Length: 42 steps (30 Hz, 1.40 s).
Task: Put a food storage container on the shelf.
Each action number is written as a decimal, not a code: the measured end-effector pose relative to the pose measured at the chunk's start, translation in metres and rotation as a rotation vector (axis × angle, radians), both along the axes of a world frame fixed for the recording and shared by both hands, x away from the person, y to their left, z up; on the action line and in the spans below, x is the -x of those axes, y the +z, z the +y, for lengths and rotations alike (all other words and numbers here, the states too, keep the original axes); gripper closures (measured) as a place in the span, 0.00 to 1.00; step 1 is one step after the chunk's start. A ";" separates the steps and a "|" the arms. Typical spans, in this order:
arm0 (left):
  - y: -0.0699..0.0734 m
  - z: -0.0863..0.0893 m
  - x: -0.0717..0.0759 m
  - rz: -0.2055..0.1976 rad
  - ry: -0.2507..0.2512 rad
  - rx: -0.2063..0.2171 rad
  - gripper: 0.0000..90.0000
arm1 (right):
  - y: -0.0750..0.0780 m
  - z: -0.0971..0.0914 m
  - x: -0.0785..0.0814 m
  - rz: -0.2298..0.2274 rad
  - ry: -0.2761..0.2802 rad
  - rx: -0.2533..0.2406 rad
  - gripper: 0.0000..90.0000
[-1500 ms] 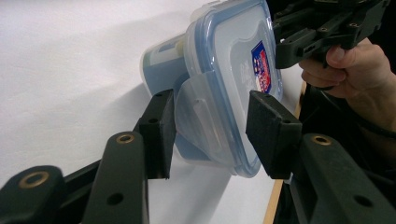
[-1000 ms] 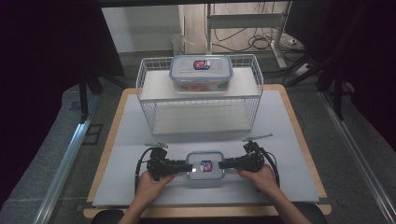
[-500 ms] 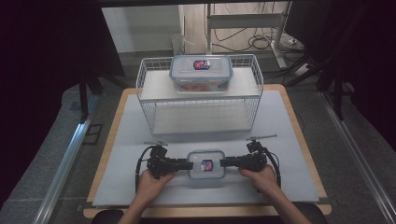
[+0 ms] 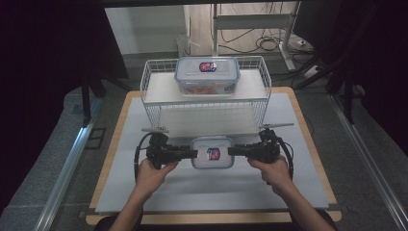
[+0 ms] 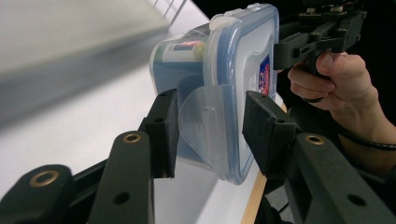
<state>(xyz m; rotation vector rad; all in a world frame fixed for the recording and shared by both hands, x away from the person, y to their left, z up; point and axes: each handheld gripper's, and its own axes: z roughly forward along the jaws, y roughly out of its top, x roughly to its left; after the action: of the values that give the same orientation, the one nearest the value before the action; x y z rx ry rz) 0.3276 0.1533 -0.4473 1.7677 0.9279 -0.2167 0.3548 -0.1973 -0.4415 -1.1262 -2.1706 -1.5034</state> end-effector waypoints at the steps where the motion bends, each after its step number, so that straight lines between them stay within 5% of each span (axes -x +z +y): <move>1: 0.004 0.000 -0.002 -0.004 -0.001 0.000 0.63 | 0.007 0.001 -0.002 -0.011 -0.001 -0.001 0.65; 23: 0.104 0.018 -0.043 -0.113 0.013 0.019 0.63 | 0.104 0.016 -0.037 -0.167 -0.008 -0.018 0.65; 42: 0.165 0.031 -0.084 -0.140 0.072 0.057 0.63 | 0.167 0.031 -0.080 -0.235 -0.028 -0.033 0.64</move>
<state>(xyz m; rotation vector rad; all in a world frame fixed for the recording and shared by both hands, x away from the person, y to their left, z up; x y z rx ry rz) 0.4120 0.1847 -0.2820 1.6721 0.8737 -0.0711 0.4345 -0.1666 -0.2748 -1.0177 -2.2771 -1.7569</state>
